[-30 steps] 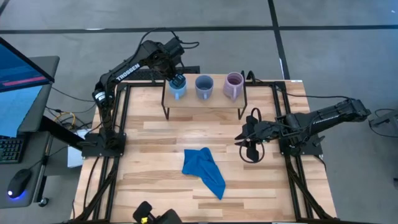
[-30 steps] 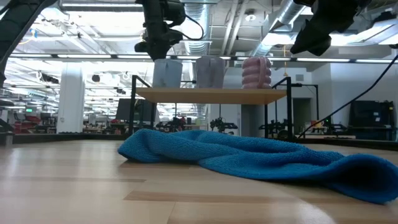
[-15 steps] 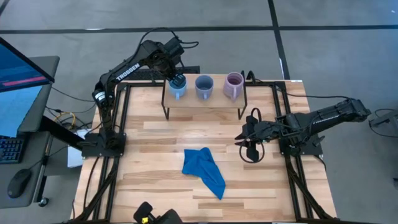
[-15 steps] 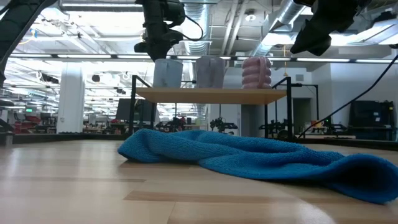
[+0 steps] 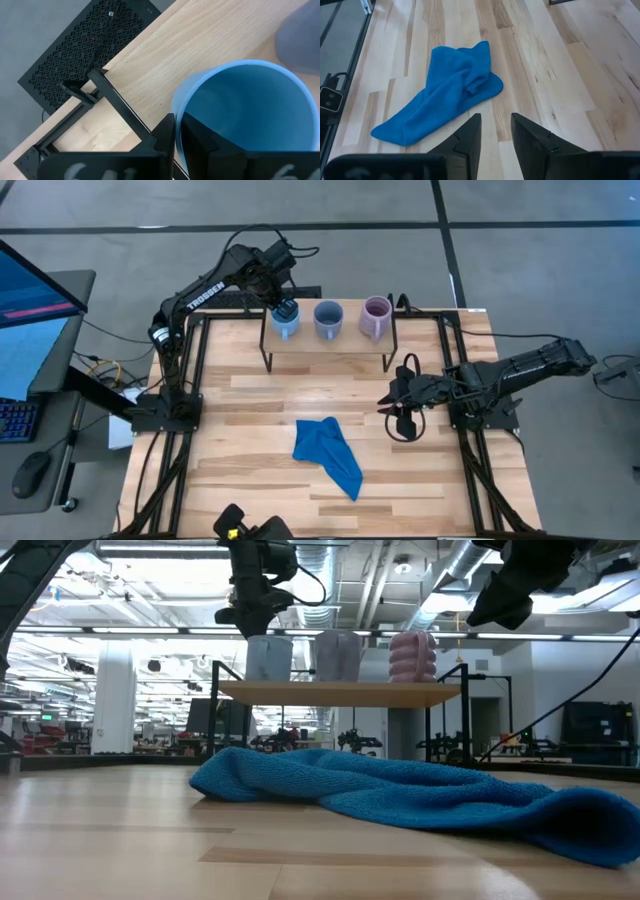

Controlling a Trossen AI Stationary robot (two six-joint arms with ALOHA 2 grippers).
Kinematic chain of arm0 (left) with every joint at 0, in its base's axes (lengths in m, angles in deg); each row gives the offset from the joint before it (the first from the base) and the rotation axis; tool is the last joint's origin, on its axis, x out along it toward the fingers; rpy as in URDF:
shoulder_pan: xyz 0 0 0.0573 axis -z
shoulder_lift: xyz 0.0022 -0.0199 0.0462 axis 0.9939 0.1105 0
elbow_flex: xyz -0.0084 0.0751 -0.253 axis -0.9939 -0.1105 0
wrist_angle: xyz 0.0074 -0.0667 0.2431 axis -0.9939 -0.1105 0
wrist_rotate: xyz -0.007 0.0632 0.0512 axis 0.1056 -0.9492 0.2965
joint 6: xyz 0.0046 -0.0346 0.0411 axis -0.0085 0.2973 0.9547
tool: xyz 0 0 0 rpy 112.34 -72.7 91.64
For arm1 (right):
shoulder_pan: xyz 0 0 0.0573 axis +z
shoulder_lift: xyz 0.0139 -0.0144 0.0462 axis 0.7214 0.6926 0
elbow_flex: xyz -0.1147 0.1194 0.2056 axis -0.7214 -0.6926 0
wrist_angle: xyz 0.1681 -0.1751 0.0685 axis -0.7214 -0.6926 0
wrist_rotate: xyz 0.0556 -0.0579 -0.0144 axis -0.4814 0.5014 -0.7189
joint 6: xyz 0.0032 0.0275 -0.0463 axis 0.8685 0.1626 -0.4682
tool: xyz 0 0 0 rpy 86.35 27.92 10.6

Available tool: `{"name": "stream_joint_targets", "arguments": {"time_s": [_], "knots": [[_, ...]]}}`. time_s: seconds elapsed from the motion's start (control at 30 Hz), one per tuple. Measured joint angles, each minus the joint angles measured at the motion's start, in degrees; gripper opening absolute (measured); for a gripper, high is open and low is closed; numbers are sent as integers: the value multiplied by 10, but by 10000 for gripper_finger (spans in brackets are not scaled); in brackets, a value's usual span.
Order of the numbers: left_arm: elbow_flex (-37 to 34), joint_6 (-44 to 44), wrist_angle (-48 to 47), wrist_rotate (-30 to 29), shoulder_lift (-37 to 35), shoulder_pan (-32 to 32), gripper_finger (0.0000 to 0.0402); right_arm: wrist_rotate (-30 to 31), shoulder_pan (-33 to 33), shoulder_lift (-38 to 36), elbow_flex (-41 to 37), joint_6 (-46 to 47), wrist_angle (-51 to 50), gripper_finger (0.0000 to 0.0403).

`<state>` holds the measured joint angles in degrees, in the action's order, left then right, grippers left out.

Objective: Stack small to large cups/mugs on shelf
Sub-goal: Put the light blue mug on the shelf

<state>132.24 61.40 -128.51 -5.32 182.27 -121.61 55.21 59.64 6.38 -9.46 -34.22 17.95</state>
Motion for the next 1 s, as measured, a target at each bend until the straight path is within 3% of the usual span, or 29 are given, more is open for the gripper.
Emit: {"name": "stream_joint_targets", "arguments": {"time_s": [0.3,0.7,1.0], "knots": [[0,-1,-6,-26,0,0,24,0,0,0,0,0,0,128],[0,15,-7,-28,0,1,105,0,0,0,0,0,0,128],[0,37,15,-27,0,6,114,0,0,0,0,0,0,128]]}}
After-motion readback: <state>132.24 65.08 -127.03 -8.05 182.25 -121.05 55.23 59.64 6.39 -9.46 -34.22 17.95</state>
